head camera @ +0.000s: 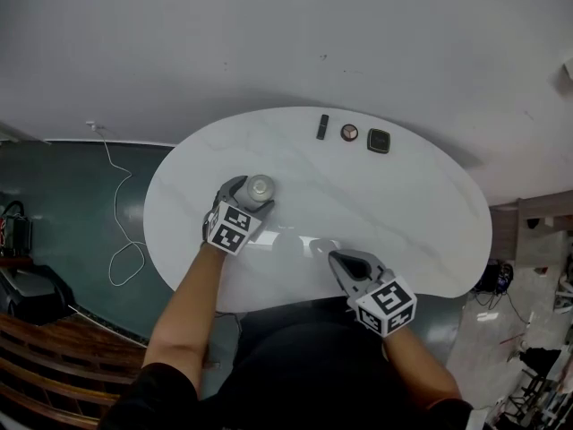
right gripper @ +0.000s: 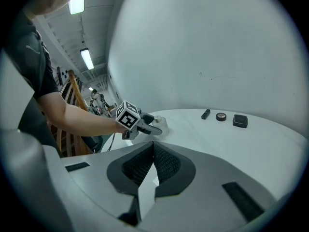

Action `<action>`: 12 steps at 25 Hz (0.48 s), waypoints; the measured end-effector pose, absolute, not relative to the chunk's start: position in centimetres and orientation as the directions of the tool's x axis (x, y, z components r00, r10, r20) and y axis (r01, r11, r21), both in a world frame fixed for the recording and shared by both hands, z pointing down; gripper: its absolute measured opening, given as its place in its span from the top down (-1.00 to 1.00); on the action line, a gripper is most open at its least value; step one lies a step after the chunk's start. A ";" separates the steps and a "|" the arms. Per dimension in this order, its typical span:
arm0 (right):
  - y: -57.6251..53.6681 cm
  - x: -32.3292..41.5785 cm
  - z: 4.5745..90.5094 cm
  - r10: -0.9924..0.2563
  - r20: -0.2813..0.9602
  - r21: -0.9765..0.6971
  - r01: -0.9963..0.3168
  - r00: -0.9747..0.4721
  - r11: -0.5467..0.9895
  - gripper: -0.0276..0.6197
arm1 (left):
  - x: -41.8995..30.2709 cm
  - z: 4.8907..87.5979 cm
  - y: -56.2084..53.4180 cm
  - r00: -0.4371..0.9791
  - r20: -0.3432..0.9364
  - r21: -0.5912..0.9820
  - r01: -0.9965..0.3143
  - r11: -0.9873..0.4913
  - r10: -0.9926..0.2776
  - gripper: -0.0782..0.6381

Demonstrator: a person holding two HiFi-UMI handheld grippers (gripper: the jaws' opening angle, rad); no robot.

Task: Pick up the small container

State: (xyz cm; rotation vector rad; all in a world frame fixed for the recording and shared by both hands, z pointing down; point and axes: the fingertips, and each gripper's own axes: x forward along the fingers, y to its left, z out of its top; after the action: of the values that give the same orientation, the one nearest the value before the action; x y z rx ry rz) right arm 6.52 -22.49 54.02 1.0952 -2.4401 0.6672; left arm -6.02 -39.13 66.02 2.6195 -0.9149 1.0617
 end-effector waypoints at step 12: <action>-23.2 8.3 54.3 -0.606 0.523 -0.270 -0.791 -0.599 0.550 0.93 | -3.3 67.9 -40.8 0.573 0.679 -0.056 -0.583 -0.811 -0.459 -0.22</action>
State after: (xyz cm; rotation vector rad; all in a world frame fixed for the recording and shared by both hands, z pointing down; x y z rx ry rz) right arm 8.26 -23.17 54.27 1.1425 -2.4193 0.6911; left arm -3.34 -40.80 67.91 2.6283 -0.8785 1.0588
